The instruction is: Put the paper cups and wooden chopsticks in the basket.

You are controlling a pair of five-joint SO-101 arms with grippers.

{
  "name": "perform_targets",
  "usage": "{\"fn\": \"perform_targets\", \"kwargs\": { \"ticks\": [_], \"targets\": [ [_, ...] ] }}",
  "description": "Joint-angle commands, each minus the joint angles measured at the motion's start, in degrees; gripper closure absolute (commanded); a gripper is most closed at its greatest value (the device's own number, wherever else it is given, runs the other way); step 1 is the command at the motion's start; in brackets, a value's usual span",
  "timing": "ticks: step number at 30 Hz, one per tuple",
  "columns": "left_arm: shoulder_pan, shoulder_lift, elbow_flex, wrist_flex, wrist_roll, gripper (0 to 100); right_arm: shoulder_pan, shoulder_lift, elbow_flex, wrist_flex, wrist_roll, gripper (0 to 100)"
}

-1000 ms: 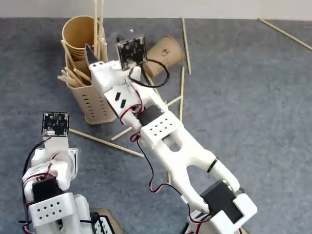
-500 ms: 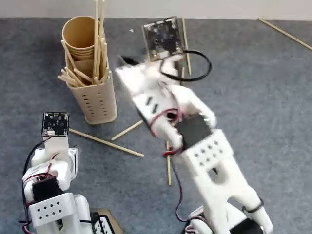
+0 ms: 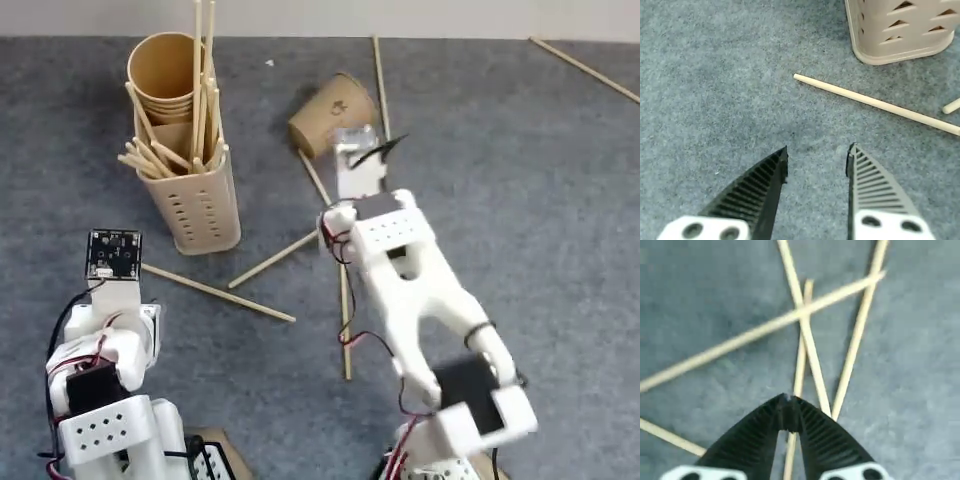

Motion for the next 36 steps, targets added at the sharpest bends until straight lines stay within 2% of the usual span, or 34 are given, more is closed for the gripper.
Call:
{"fn": "perform_targets", "kwargs": {
  "ticks": [1,12,16,20,27,30,36],
  "targets": [
    [0.7,-0.3,-0.2,-0.6,0.7,80,-0.7,3.2,0.1,-0.6,-0.1,98.8],
    [0.7,-0.3,-0.2,-0.6,0.7,80,-4.9,8.6,-0.1,-0.8,-0.1,98.5],
    [0.7,-0.3,-0.2,-0.6,0.7,80,-4.0,8.3,-0.2,1.4,0.4,87.8],
    [0.7,-0.3,-0.2,-0.6,0.7,80,-3.6,3.6,-1.6,6.7,5.3,74.1],
    [0.7,-0.3,-0.2,-0.6,0.7,80,-3.4,-1.6,-2.1,7.3,14.8,72.8],
    [0.7,-0.3,-0.2,-0.6,0.7,80,-1.6,-0.1,-1.7,4.4,17.8,72.8],
    [0.7,-0.3,-0.2,-0.6,0.7,80,5.5,12.4,-1.1,-8.0,18.1,72.8]
  ]
}}
